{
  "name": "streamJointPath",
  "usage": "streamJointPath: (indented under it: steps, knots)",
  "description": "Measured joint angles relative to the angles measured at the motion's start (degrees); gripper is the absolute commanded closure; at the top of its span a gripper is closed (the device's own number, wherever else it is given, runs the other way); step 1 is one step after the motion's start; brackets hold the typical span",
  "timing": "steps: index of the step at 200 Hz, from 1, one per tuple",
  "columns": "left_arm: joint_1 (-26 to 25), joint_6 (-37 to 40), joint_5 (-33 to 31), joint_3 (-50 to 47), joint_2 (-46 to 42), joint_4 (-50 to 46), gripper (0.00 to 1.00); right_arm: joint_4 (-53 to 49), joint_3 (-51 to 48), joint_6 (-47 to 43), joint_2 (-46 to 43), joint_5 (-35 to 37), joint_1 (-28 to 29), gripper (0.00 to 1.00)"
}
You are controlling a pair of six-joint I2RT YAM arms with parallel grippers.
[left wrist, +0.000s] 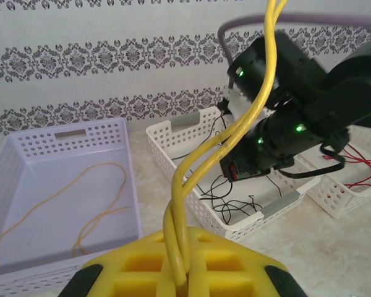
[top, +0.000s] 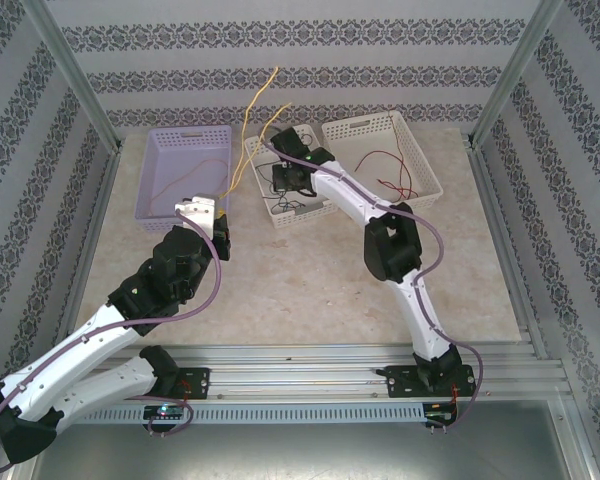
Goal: Untangle the cables
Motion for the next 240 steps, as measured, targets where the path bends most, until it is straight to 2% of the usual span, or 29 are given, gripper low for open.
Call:
streamJointPath:
  steps: [39, 90, 125, 170, 208, 240]
  knots:
    - [0.0, 0.0, 0.0, 0.0, 0.0, 0.0, 1.00, -4.8, 8.5, 1.2, 8.8, -1.4, -3.0, 1.00]
    - [0.0, 0.0, 0.0, 0.0, 0.0, 0.0, 1.00, -8.5, 11.0, 1.5, 10.8, -2.0, -4.6, 1.00]
    - [0.0, 0.0, 0.0, 0.0, 0.1, 0.0, 1.00, -9.5, 11.0, 1.2, 10.6, -2.5, -4.4, 0.84]
    - [0.0, 0.0, 0.0, 0.0, 0.1, 0.0, 1.00, -9.4, 8.2, 0.0, 4.9, -2.2, -4.1, 0.67]
    - [0.0, 0.2, 0.3, 0.0, 0.5, 0.0, 1.00, -8.3, 7.9, -0.4, -2.9, -1.3, -4.1, 0.60]
    - [0.0, 0.2, 2.0, 0.0, 2.0, 0.0, 1.00, -5.9, 2.6, -0.5, -10.4, -1.3, -4.1, 0.58]
